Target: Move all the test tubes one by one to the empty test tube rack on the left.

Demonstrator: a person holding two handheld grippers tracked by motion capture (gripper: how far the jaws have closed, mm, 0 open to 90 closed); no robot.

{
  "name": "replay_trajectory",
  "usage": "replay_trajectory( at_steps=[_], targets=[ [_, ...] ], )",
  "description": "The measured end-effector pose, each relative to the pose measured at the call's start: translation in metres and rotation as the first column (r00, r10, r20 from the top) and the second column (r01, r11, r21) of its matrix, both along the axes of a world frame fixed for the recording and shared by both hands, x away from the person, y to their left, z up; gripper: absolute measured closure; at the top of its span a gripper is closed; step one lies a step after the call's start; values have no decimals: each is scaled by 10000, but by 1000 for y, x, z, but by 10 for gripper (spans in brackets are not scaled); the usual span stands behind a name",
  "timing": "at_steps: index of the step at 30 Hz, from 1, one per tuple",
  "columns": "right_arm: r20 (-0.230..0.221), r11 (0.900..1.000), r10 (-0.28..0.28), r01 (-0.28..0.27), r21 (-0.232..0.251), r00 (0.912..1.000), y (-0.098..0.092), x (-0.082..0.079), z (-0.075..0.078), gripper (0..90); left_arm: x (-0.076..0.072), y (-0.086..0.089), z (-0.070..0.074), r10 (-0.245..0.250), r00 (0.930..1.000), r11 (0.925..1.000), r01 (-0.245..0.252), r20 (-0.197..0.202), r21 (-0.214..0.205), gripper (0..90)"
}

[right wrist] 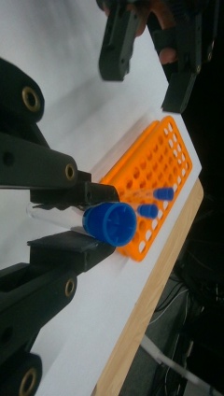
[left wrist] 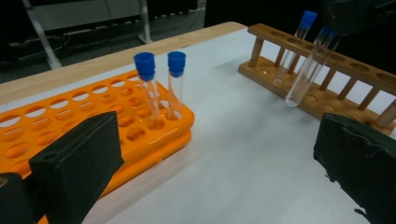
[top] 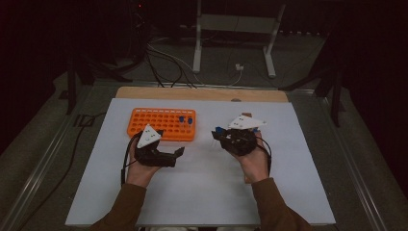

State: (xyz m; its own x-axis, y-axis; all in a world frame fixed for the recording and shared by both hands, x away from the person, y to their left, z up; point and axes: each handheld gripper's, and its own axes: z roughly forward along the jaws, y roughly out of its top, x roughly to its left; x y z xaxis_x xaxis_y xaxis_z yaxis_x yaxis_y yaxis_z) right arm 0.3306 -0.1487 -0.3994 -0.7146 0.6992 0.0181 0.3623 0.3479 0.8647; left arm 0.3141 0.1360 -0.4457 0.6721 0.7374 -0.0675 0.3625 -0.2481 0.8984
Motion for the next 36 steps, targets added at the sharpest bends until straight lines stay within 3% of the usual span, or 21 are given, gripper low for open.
replay_trajectory(
  at_steps=[6,11,15,22,30,36],
  targets=[
    [-51,9995,313,-313,37,9995,16,-1,-1,765,-1,-9,-2,-242,9997,9996,242,-17,153,41],
    [-137,9982,603,-603,43,9981,29,-4,-3,765,-4,-15,-3,-466,9987,9985,460,199,288,101],
    [-309,9958,893,-885,251,9955,38,-6,-7,765,-6,-21,-5,-692,9971,9974,685,326,229,197],
    [-428,9916,1283,-1275,205,9908,53,-10,-10,764,-10,-38,-9,-1412,9886,9886,1381,514,603,420],
    [-581,9891,1459,-1445,269,9876,57,-11,-12,764,-12,-37,-8,-1526,9854,9868,1477,755,669,663],
    [-591,9884,1510,-1497,262,9868,59,-11,-12,763,-13,-38,-9,-1649,9830,9843,1588,810,772,769]
  ],
)
